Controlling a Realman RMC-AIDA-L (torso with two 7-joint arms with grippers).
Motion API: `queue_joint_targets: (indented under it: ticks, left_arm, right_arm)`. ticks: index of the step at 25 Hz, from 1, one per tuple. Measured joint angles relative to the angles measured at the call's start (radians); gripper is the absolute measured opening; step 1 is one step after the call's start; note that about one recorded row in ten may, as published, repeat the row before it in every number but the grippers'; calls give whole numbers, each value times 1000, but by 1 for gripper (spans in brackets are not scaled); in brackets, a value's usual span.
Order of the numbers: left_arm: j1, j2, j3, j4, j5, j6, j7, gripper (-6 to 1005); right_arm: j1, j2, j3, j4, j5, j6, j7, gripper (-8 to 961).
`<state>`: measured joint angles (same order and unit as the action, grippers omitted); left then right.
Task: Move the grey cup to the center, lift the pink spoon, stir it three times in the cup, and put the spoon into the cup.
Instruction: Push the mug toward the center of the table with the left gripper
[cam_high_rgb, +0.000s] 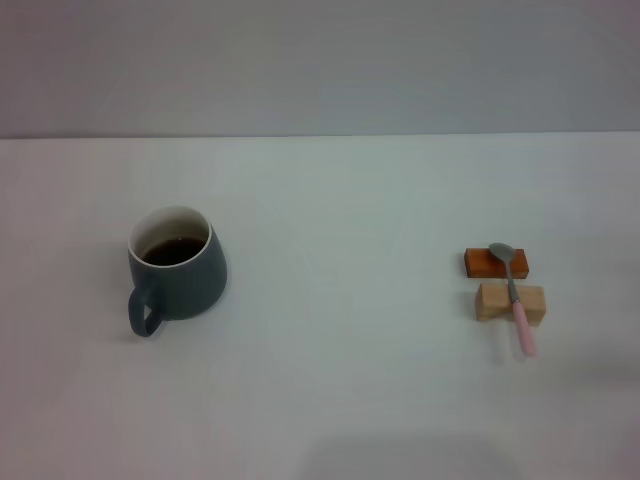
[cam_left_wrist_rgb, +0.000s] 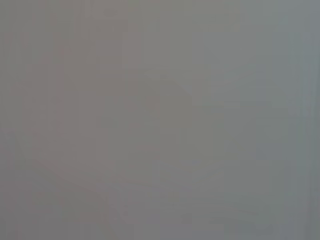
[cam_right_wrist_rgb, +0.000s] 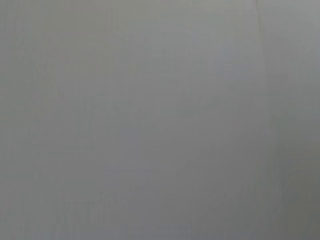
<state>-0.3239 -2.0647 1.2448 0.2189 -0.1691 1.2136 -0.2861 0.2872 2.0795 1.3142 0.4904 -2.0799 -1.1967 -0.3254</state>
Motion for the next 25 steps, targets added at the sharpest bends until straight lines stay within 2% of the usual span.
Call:
queue_joint_targets:
  ticks: [5, 8, 19, 25]
  left_arm:
    - [-46, -3, 25, -56, 3, -13, 1, 860]
    - [-52, -4, 33, -62, 4, -19, 3, 860]
    - [-43, -5, 154, -64, 5, -80, 7, 860]
    - [-45, -5, 184, -64, 5, -98, 9, 861]
  right_arm:
    - [6, -3, 8, -4, 0, 25, 0, 411]
    - [4, -4, 7, -4, -3, 26, 0, 412]
    - [-2, -4, -1, -6, -9, 22, -10, 419]
    - [-1, -6, -1, -1, -9, 20, -12, 422]
